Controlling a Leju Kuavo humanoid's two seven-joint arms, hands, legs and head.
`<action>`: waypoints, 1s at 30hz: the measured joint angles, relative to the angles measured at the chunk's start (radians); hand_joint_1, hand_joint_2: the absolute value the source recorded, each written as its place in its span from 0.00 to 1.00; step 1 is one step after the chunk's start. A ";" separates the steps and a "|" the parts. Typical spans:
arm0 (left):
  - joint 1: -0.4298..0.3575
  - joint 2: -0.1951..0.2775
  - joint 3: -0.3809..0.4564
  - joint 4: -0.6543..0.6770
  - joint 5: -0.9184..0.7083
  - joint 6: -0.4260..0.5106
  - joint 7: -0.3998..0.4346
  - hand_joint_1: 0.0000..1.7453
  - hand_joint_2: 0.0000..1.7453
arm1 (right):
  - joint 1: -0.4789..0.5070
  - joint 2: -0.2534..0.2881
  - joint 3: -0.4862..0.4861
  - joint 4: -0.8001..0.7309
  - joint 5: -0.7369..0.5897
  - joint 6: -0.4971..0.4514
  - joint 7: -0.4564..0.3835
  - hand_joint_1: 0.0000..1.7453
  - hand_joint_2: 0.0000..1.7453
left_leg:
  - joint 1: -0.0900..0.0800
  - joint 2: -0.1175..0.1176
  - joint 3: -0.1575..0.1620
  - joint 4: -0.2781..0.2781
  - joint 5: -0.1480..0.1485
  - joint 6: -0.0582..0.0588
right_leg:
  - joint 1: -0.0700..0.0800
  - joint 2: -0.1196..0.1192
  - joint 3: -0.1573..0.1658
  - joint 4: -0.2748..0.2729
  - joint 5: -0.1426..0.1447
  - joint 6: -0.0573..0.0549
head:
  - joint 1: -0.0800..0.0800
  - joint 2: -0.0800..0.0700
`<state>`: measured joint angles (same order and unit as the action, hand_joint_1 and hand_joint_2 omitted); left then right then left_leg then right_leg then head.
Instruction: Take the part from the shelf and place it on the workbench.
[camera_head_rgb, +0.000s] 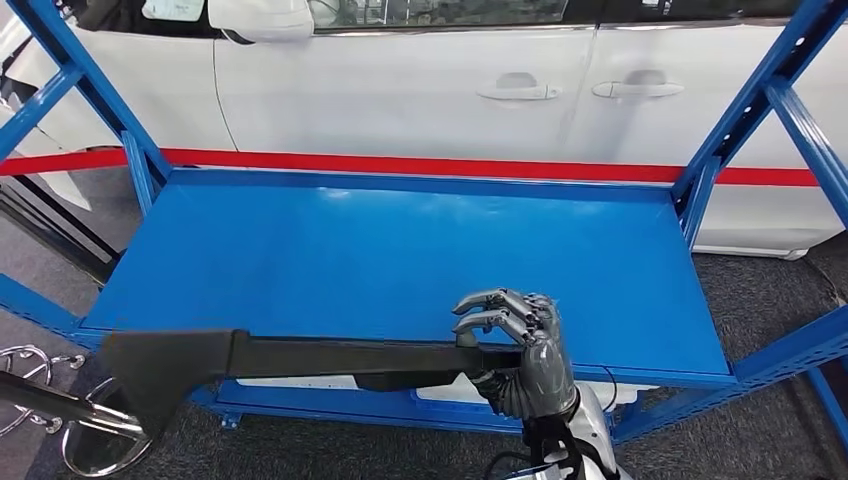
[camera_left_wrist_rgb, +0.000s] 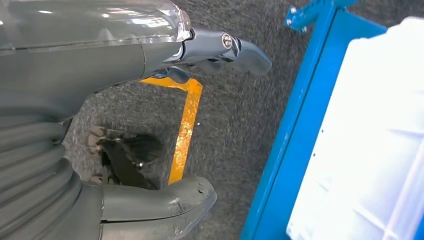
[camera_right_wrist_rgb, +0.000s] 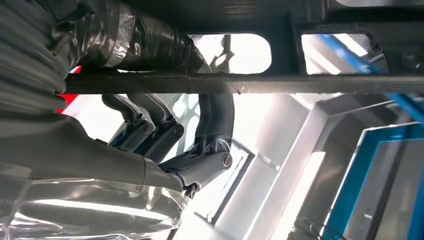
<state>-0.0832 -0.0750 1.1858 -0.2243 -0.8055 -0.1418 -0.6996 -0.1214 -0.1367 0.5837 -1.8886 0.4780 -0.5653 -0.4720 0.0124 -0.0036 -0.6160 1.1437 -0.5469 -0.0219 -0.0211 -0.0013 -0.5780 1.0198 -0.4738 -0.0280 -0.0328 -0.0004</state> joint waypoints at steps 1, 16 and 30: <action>0.002 0.000 0.003 0.000 0.008 -0.002 0.000 0.00 1.00 | -0.001 -0.003 0.003 -0.015 -0.032 0.025 -0.002 1.00 1.00 | 0.001 0.000 -0.031 0.067 -0.030 -0.003 | 0.001 -0.001 0.000 0.001 -0.001 -0.002 | 0.000 0.000; 0.019 0.001 0.030 0.000 0.055 -0.002 0.000 0.00 1.00 | -0.012 -0.087 0.071 -0.176 -0.196 0.151 -0.001 1.00 1.00 | -0.002 0.003 0.061 -0.156 0.101 0.053 | 0.007 0.002 -0.084 0.208 -0.126 0.038 | 0.000 0.000; 0.021 0.002 0.037 0.000 0.052 0.000 0.000 0.00 1.00 | -0.027 -0.114 0.098 -0.224 -0.240 0.186 -0.033 1.00 1.00 | -0.003 -0.002 -0.006 0.027 -0.028 0.004 | 0.003 -0.003 -0.020 -0.001 0.024 -0.007 | 0.000 0.000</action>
<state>-0.0617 -0.0730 1.2226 -0.2247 -0.7538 -0.1418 -0.7000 -0.1486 -0.2506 0.6815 -2.1127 0.2378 -0.3798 -0.5053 0.0093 -0.0051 -0.6223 1.1710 -0.5750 -0.0175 -0.0177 -0.0046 -0.5977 1.0186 -0.4497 -0.0347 -0.0328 -0.0004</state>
